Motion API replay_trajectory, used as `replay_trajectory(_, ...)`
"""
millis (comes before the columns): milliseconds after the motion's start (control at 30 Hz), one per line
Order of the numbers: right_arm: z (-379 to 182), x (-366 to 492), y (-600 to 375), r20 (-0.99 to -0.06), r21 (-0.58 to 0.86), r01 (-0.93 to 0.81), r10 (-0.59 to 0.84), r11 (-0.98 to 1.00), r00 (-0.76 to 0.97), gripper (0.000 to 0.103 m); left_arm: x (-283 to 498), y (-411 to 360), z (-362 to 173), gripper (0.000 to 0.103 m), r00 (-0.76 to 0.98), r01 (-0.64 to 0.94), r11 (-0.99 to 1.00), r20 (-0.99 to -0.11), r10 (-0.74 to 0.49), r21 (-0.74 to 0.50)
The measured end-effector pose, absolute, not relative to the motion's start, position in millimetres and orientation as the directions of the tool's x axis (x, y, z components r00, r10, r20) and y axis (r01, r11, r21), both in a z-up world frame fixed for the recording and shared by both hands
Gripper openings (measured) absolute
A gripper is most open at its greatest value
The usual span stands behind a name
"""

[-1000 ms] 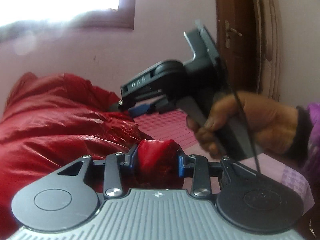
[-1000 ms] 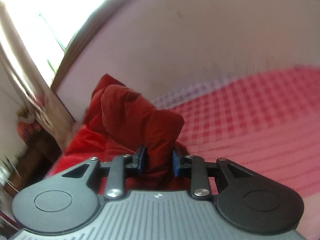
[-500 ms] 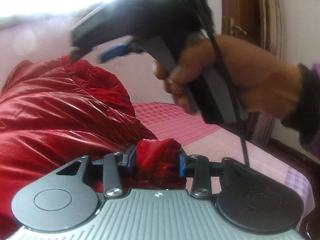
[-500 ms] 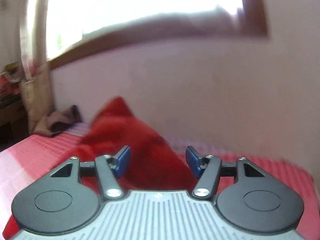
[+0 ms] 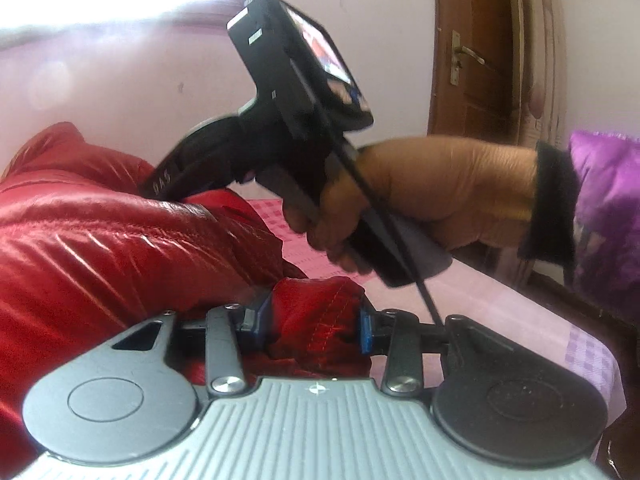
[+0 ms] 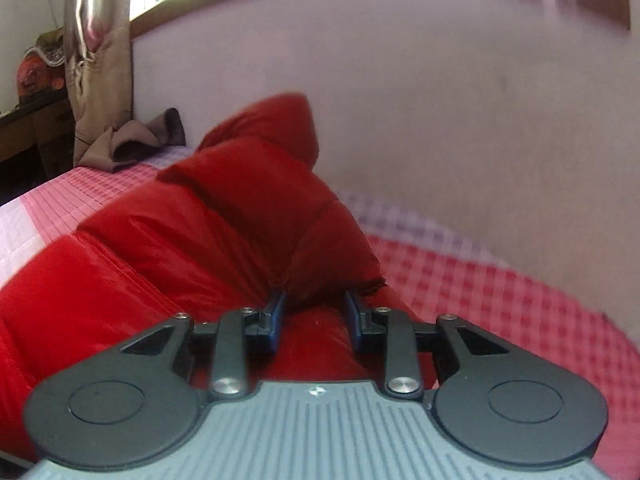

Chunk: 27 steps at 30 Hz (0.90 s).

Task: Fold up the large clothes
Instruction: 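Hold the jacket with the left gripper while the right gripper presses the fold down, then open both grippers and release the red jacket bundle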

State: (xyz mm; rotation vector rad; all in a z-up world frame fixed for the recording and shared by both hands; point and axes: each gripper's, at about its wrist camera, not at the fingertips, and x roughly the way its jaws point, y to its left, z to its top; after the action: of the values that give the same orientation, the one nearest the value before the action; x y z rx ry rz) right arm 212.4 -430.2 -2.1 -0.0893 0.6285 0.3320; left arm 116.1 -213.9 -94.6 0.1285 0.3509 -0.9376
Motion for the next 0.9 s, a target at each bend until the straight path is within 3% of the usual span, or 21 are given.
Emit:
replay_trajectory(533,-38.1,203.0,-440.0,-0.525,0.109,-0.283,0.297,0.953,0.797,0.029,105.0,-199.9,-83.5,0.043,0.505,0.816,0.572,-0.379,-0.776,-0.084)
replay_trajectory(833,-39.3,192.8,-437.4,-0.501,0.109,-0.232,0.255,0.967,0.827,0.029,92.7,-120.3,-48.3,0.043,0.599,0.744,0.65,-0.275,-0.752,-0.156)
replay_trajectory(900,-37.9,190.7,-434.9,-0.499,0.113,-0.22,0.247,0.969,0.831,0.03,105.1,-110.3,-50.7,0.033,0.61,0.724,0.668,-0.291,-0.737,-0.174)
